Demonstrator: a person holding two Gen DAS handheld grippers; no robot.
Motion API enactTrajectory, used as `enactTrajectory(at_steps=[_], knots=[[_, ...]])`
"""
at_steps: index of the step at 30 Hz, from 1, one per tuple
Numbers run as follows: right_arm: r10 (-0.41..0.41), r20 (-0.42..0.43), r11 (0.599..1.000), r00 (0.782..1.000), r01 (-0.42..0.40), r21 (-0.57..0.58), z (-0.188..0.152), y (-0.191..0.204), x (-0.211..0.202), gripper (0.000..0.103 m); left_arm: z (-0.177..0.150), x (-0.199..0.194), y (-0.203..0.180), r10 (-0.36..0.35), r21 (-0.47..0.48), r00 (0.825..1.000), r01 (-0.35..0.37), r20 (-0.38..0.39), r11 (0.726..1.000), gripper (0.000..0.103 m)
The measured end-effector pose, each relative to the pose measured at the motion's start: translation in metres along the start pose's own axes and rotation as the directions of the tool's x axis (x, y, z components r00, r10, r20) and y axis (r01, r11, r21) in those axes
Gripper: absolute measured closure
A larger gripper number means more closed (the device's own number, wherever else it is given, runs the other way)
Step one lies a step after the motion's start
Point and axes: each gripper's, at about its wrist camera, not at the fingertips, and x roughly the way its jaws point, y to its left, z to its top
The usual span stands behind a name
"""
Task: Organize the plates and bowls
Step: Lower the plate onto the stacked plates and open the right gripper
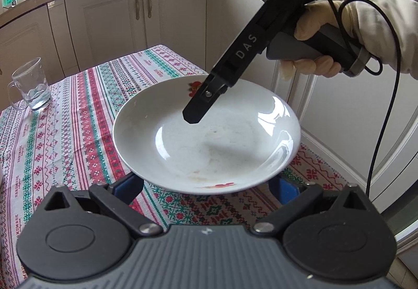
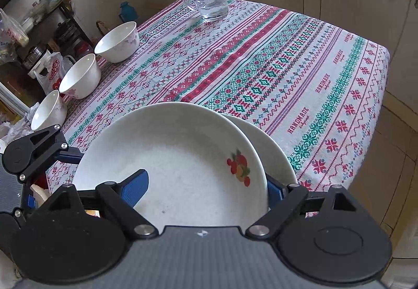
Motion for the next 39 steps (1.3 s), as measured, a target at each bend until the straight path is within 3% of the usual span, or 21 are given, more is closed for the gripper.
enactTrajectory(at_steps=[39], knots=[[-0.136,-0.079,0.99,0.988,0.133,-0.034,-0.01,0.012,-0.008,0.006,-0.002,-0.01,-0.003,-0.039,0.009,0.999,0.038,0.039,0.999,0.002]])
